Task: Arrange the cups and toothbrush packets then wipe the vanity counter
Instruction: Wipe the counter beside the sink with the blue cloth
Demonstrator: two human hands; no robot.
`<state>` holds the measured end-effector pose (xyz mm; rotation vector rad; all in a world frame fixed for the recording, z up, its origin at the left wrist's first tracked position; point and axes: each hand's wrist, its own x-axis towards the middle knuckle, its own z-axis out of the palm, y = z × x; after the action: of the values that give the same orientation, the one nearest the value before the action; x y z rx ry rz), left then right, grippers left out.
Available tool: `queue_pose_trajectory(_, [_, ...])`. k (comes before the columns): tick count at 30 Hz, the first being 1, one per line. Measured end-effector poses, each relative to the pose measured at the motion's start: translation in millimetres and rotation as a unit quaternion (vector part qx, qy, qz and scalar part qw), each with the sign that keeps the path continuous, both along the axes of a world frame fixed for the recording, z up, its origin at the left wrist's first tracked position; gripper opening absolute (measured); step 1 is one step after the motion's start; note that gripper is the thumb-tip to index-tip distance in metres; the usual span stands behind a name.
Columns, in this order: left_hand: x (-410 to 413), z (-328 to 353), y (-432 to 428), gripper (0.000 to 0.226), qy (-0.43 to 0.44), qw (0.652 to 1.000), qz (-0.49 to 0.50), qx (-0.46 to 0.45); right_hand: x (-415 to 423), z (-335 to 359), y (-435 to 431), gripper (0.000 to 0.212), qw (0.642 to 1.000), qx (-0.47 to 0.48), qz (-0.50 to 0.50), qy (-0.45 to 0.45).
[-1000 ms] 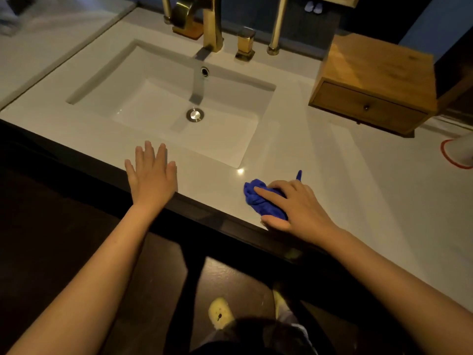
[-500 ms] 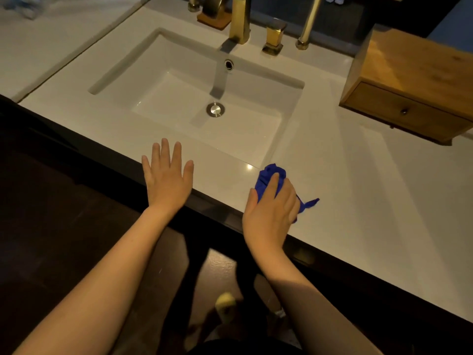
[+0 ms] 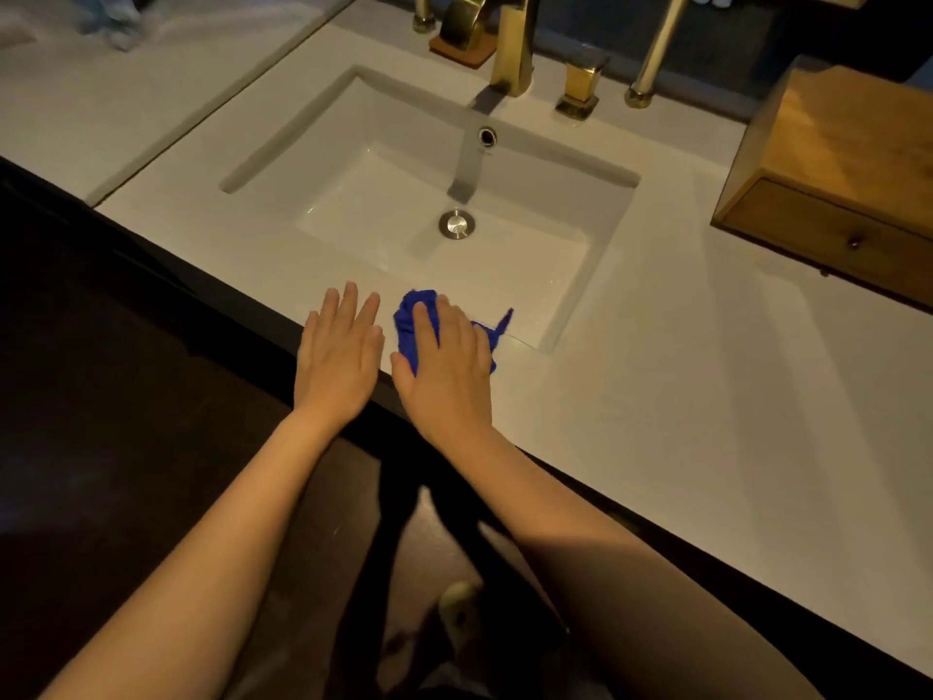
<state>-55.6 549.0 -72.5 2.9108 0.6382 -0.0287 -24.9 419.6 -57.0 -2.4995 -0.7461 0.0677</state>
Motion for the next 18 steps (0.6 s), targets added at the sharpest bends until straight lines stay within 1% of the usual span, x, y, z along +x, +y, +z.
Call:
queue_pose_trajectory(3, [-5, 2, -10, 0.050, -0.008, 0.999, 0.037, 0.017, 10, -3, -17, 0.051, 0.991, 0.043, 0.126, -0.018])
queue_pose_trajectory(5, [-8, 2, -15, 0.050, -0.021, 0.998, 0.054, 0.017, 17, -4, -35, 0.050, 0.980, 0.040, 0.197, -0.013])
queue_pose_trajectory(8, [-10, 1, -18, 0.052, -0.030, 0.998, 0.059, -0.010, 19, -3, -69, 0.049, 0.968, 0.043, 0.249, -0.012])
queue_pose_trajectory(12, [-12, -1, -25, 0.055, -0.045, 0.996, 0.071, -0.039, 31, -5, -118, 0.049, 0.969, 0.038, 0.242, -0.015])
queue_pose_trajectory(18, [-16, -4, -35, 0.057, -0.063, 0.993, 0.077, -0.057, 71, -8, -165, 0.048, 0.990, 0.041, 0.129, -0.043])
